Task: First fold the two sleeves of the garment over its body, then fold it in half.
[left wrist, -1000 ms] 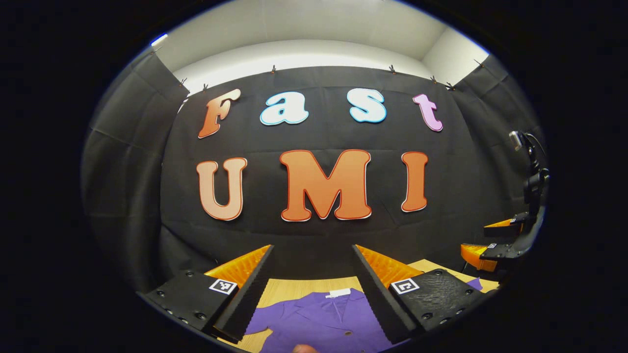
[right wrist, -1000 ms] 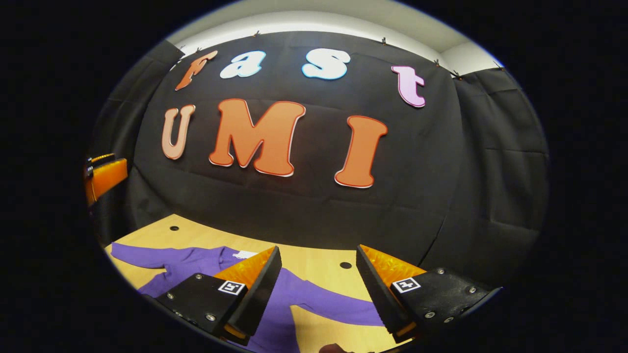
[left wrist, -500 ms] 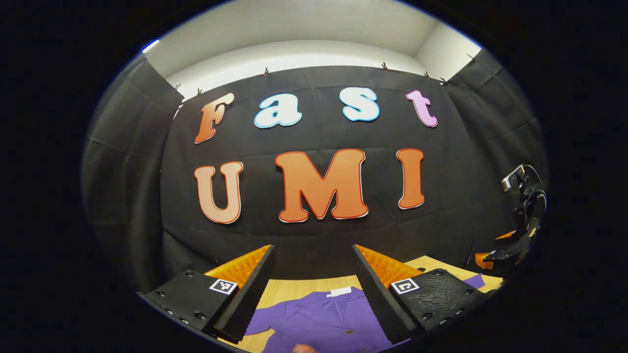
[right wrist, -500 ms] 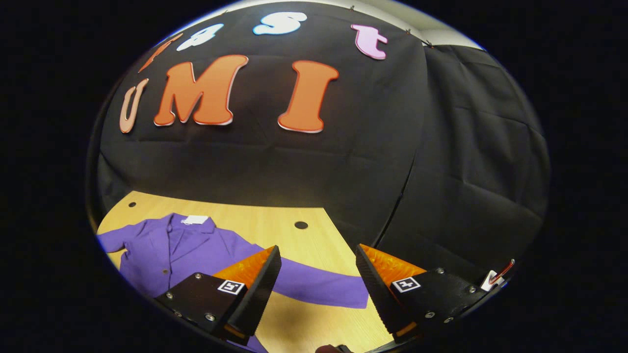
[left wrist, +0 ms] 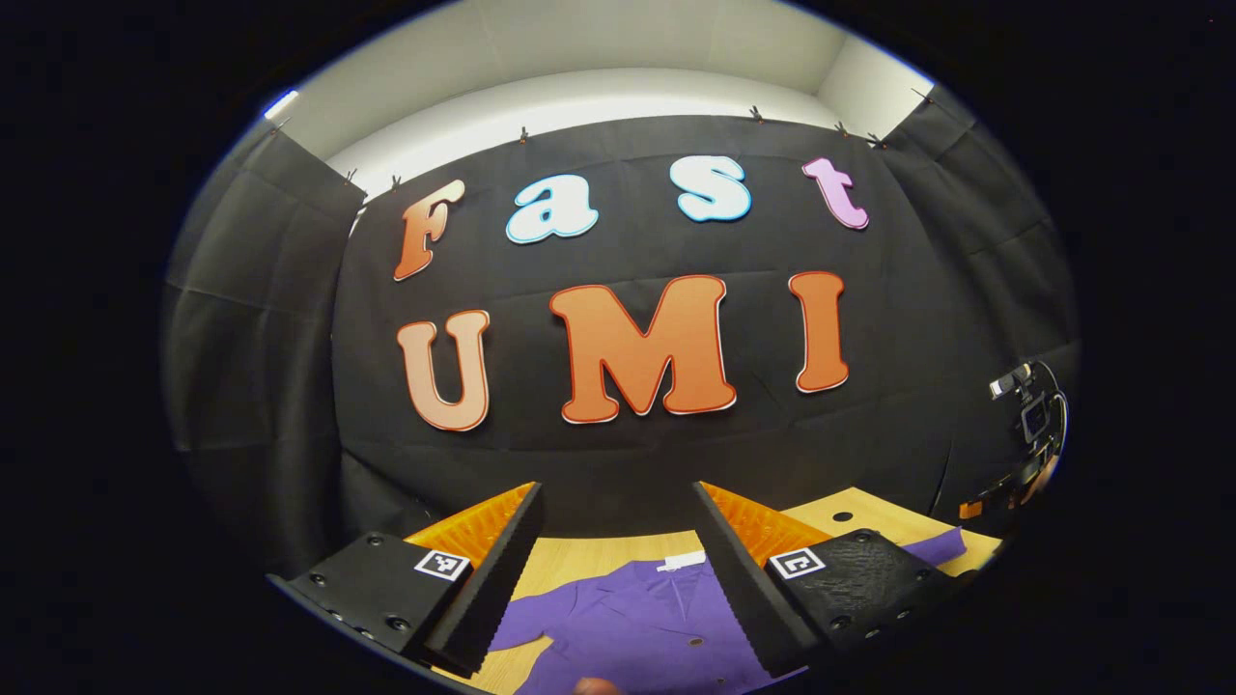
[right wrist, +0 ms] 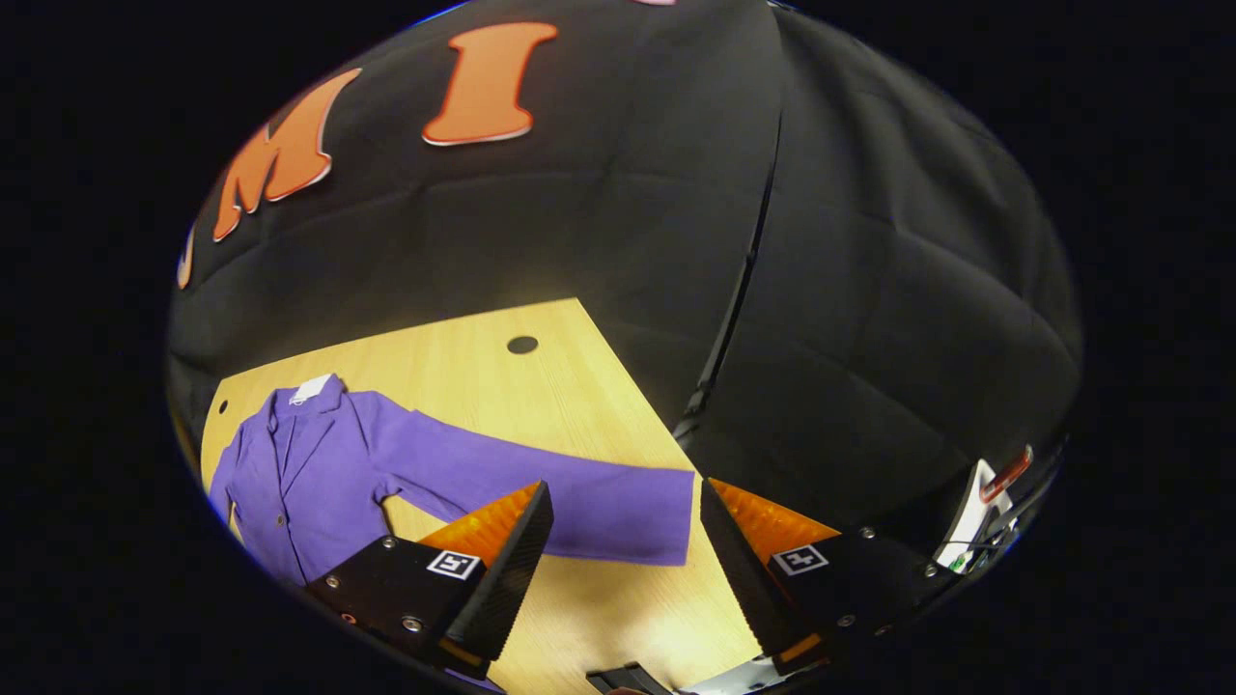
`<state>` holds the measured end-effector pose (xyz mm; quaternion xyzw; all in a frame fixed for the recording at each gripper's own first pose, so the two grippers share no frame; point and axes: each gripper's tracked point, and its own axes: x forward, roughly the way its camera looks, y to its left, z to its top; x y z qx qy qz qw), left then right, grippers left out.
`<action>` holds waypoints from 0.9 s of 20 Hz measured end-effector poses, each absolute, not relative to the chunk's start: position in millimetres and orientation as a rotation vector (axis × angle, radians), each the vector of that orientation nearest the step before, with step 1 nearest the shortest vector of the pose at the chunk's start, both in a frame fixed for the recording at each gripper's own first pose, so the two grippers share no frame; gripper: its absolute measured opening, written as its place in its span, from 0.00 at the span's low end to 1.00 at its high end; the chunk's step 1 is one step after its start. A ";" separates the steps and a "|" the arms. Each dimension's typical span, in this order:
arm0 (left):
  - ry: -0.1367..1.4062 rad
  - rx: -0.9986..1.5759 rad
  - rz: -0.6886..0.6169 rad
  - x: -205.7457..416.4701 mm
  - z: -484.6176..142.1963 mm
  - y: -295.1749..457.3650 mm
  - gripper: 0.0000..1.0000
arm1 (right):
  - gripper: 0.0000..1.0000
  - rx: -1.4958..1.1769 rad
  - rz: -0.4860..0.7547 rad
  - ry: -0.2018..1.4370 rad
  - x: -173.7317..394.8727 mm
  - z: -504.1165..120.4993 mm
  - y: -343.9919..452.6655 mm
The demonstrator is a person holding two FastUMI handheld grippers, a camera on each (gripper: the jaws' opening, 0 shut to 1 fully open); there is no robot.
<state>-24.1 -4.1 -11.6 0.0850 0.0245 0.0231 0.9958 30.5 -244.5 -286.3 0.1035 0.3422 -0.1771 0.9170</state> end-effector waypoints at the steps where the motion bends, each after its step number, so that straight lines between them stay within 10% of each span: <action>1: 0.056 0.172 0.057 -26.8 -13.9 -2.9 0.97 | 0.94 0.233 -0.364 0.738 30.9 -297.3 -249.0; 18: 0.147 0.270 0.072 -34.4 -27.4 1.1 1.00 | 0.95 0.498 -0.322 1.251 40.2 -423.4 -267.6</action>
